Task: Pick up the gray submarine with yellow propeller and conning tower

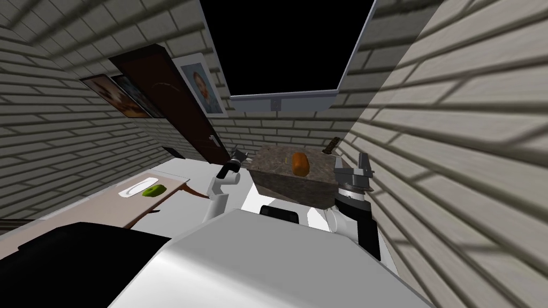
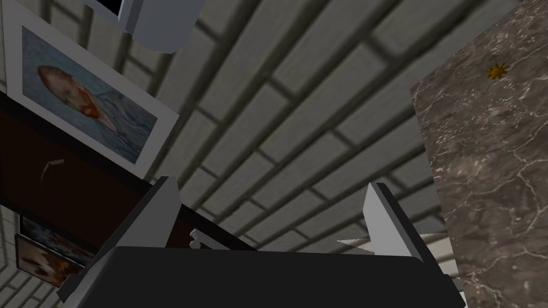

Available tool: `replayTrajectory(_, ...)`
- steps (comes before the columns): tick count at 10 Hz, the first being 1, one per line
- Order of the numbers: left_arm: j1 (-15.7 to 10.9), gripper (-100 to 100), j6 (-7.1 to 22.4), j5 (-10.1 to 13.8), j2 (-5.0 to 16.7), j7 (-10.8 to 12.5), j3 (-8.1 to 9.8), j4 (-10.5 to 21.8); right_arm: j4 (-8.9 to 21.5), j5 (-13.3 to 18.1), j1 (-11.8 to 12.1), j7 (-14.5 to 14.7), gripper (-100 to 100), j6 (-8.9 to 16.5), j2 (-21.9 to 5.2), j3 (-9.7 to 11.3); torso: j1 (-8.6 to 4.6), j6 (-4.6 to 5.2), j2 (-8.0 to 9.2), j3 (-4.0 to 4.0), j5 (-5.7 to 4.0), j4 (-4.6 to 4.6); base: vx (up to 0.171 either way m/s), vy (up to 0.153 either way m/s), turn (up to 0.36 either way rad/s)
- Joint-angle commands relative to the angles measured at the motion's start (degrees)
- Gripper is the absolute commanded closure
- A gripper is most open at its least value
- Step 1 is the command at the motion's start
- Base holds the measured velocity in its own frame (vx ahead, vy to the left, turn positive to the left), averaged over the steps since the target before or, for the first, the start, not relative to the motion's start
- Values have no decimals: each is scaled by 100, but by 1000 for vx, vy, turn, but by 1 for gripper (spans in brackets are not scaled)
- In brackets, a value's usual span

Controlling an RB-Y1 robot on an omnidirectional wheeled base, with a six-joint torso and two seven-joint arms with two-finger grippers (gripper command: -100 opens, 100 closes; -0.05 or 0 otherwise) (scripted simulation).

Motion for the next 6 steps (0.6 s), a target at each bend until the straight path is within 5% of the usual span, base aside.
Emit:
replayTrajectory(1, -55, -100, 276, 15, -27, 117, 6, 34, 0, 0, 0, 0, 0, 0, 0, 0, 0, 0, 0, 0, 0, 0, 7, -45, 25)
replayTrajectory(6, -395, -100, 1050, 220, -60, 684, 81, 395, 0, 0, 0, 0, 0, 0, 0, 0, 2, 0, 0, 0, 0, 0, 13, -53, 42)
